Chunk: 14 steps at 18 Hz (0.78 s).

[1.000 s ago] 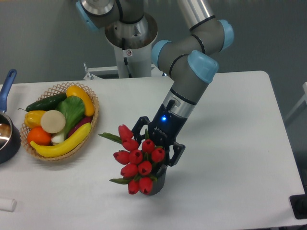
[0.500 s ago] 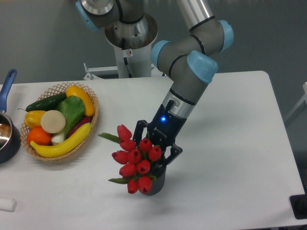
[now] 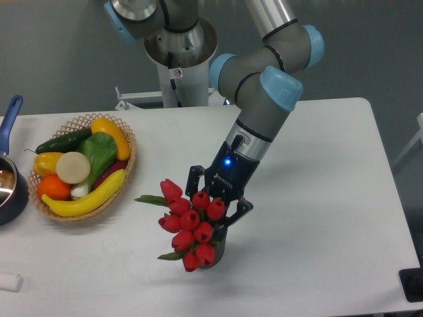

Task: Pick up the flowers from the vase
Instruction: 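Close the gripper around the red tulip stems at the vase rim, then lift the gripped tulips upward out of the grey vase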

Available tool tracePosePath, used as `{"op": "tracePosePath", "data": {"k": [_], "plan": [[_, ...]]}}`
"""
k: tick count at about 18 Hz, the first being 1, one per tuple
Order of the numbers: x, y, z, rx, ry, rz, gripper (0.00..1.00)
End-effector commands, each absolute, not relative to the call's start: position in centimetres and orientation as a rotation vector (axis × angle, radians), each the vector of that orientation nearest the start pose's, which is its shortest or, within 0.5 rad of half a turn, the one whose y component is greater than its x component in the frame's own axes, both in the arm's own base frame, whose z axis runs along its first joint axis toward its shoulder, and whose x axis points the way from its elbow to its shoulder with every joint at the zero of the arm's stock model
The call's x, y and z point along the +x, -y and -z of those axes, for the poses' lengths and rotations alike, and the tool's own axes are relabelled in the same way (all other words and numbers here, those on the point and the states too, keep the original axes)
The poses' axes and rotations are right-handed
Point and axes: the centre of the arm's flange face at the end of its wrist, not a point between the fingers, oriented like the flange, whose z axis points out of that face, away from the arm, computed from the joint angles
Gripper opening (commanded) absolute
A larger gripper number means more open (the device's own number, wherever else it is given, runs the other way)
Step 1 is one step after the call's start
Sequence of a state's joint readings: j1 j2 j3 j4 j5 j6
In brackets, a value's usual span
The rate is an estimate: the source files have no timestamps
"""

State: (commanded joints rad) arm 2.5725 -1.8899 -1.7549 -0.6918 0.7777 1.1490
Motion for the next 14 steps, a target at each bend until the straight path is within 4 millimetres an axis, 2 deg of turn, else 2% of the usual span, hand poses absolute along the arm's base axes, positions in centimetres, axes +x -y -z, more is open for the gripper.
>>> {"op": "tracePosePath", "data": {"k": [1, 7, 14], "plan": [[-39.1, -49.3, -35.0, -2.256, -0.344, 0.072, 0.47], [-39.1, -48.9, -35.9, -2.251, -0.335, 0.059, 0.47], [-39.2, -48.5, -39.8, -2.209, -0.251, 0.058, 0.47]]}}
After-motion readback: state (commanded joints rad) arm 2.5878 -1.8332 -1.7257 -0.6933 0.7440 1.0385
